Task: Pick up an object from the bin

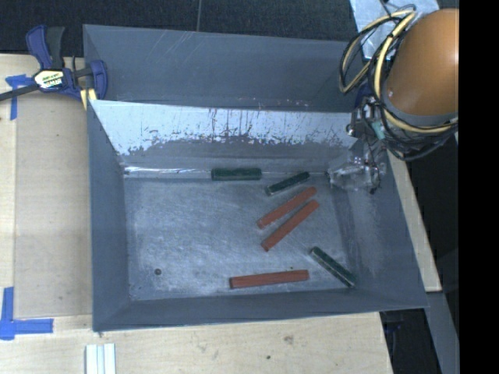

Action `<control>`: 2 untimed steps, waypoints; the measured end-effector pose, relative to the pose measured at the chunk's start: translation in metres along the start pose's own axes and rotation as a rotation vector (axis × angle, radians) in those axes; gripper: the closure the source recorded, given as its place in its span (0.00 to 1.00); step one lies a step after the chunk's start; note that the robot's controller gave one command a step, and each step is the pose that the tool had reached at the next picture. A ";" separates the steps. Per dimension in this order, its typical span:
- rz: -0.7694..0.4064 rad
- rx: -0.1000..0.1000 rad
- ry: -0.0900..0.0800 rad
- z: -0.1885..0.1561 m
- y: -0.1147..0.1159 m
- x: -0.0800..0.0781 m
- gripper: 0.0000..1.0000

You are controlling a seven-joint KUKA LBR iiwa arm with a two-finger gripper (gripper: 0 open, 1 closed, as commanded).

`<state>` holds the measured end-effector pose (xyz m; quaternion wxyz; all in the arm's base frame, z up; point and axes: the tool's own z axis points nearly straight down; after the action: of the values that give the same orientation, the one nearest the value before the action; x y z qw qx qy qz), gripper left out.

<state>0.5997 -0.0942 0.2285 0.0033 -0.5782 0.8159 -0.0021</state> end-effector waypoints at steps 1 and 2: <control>0.001 -0.006 0.001 0.002 0.001 0.001 0.00; -0.148 -0.016 0.002 0.112 0.073 -0.008 0.00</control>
Offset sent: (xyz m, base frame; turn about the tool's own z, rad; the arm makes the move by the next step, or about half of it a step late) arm 0.0000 0.0000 0.0000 0.0000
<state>0.5341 -0.0622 0.1156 -0.0020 -0.6371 0.7708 0.0036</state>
